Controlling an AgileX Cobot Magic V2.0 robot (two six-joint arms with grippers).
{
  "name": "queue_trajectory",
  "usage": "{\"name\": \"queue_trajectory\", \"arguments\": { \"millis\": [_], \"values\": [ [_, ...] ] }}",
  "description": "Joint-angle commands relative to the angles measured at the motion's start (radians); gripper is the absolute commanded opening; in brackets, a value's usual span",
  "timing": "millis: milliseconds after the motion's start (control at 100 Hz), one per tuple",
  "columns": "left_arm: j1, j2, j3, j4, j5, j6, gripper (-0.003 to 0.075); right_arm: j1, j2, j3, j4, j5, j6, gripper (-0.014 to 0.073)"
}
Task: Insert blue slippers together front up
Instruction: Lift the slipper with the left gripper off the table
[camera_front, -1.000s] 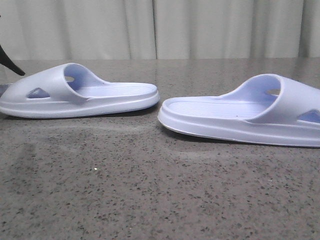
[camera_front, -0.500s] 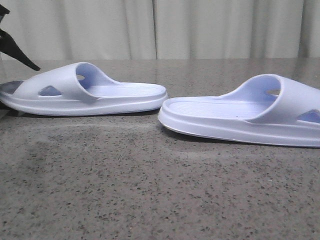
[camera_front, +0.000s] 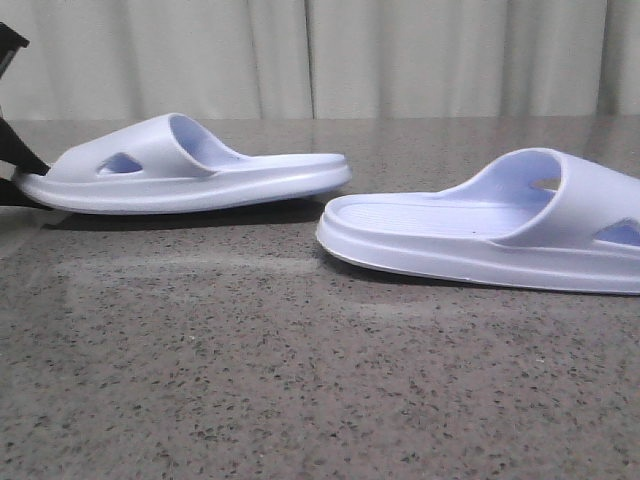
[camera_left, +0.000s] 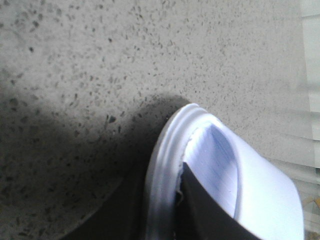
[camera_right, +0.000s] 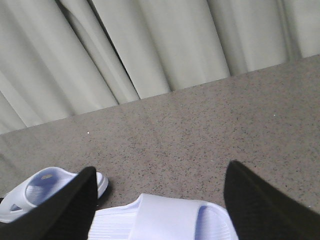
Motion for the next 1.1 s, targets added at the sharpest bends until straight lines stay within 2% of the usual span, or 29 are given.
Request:
{"name": "queue_trajectory", "arguments": {
  "millis": [0, 120, 270, 400, 850, 1090],
  "values": [
    [-0.009, -0.006, -0.005, -0.009, 0.008, 0.026, 0.0017, -0.003, 0.020, -0.028, 0.010, -0.084, -0.004, 0.0463],
    [-0.007, -0.008, -0.005, -0.076, 0.018, 0.108, 0.0016, -0.003, 0.020, -0.028, 0.010, -0.084, -0.004, 0.0463],
    [-0.007, -0.016, -0.005, -0.259, 0.088, 0.286, 0.0016, -0.003, 0.020, -0.028, 0.010, -0.084, -0.004, 0.0463],
    [-0.007, -0.041, -0.005, -0.353, 0.142, 0.347, 0.0016, -0.003, 0.020, -0.028, 0.010, -0.084, -0.004, 0.0463],
    [-0.005, -0.301, -0.005, -0.356, 0.213, 0.350, 0.0016, -0.003, 0.020, -0.028, 0.010, -0.087, -0.004, 0.0463],
    [0.011, -0.415, 0.028, -0.236, 0.207, 0.222, 0.0016, -0.003, 0.020, -0.028, 0.010, -0.087, -0.004, 0.0463]
  ]
}}
